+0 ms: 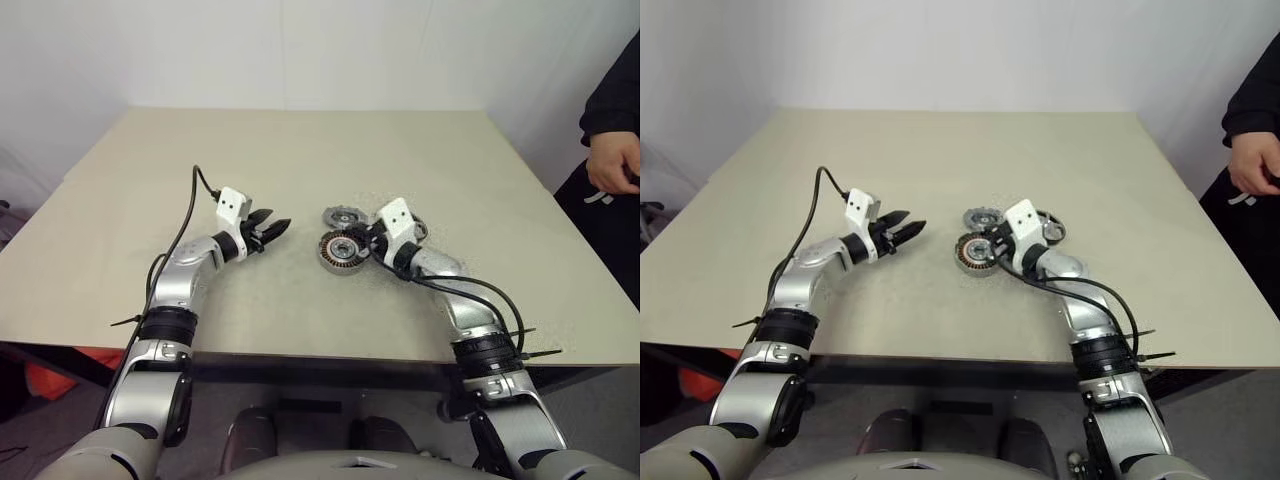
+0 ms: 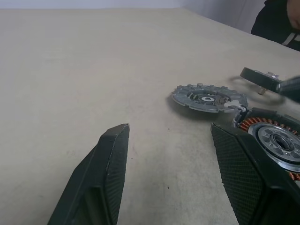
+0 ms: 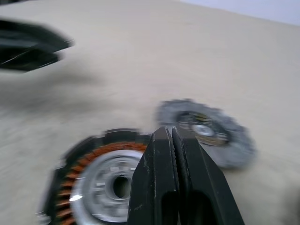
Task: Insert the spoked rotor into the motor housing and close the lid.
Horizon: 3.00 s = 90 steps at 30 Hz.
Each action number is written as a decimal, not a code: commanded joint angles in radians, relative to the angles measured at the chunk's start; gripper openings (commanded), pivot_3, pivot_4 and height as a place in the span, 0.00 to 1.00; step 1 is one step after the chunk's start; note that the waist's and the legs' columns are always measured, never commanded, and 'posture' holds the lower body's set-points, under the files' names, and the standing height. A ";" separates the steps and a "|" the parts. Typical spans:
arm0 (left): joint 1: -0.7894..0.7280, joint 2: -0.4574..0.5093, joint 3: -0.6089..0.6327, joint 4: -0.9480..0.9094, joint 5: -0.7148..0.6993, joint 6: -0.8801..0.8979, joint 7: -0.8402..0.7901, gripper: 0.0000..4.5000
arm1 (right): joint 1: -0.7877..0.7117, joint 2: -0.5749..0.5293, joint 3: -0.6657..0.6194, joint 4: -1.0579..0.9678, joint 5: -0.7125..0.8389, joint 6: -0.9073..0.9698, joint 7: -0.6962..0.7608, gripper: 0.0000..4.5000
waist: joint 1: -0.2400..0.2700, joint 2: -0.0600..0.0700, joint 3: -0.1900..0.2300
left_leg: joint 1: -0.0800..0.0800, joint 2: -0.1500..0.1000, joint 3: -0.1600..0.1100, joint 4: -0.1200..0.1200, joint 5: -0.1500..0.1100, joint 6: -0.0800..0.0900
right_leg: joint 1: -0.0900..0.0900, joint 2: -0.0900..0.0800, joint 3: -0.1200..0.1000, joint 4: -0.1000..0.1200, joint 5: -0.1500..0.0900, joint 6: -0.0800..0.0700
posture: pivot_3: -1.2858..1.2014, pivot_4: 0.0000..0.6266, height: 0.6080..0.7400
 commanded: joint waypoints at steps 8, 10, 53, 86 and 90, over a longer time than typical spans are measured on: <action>-0.025 -0.006 -0.010 0.017 -0.003 -0.035 -0.003 0.65 | 0.003 -0.019 0.015 -0.053 -0.010 -0.004 -0.019 0.00 | -0.004 0.000 0.000 | 0.000 0.000 0.000 0.000 0.000 0.000 | -0.001 0.001 0.000 0.000 0.000 0.000 | 0.52 0.00 1.00; -0.026 -0.005 -0.011 0.018 -0.004 -0.036 -0.004 0.65 | -0.006 -0.011 0.027 -0.044 -0.015 -0.011 -0.022 0.00 | -0.003 0.000 0.000 | 0.000 0.000 0.000 0.000 0.000 0.000 | -0.001 0.001 0.000 0.000 0.000 0.000 | 0.52 0.00 1.00; 0.004 0.004 -0.020 -0.002 -0.006 -0.036 0.011 0.65 | -0.068 0.051 -0.234 -0.117 0.122 0.201 -0.207 0.00 | 0.002 0.000 0.000 | 0.000 0.000 0.000 0.000 0.001 -0.001 | 0.000 0.000 0.001 0.000 0.000 0.000 | 0.52 0.00 1.00; -0.015 0.024 -0.030 0.033 0.006 -0.058 -0.003 0.65 | -0.139 0.291 -0.850 0.006 0.909 0.595 -0.892 0.52 | 0.001 0.003 0.000 | 0.000 -0.001 0.001 -0.006 0.004 -0.008 | -0.004 0.001 0.001 0.000 0.000 0.001 | 0.52 0.00 1.00; -0.010 0.027 -0.033 0.025 0.009 -0.057 0.002 0.65 | -0.176 0.287 -0.842 0.079 0.905 0.500 -0.852 0.52 | -0.001 0.003 0.000 | 0.000 -0.001 0.001 -0.006 0.005 -0.009 | -0.004 0.001 0.001 0.000 -0.001 0.002 | 0.52 0.00 1.00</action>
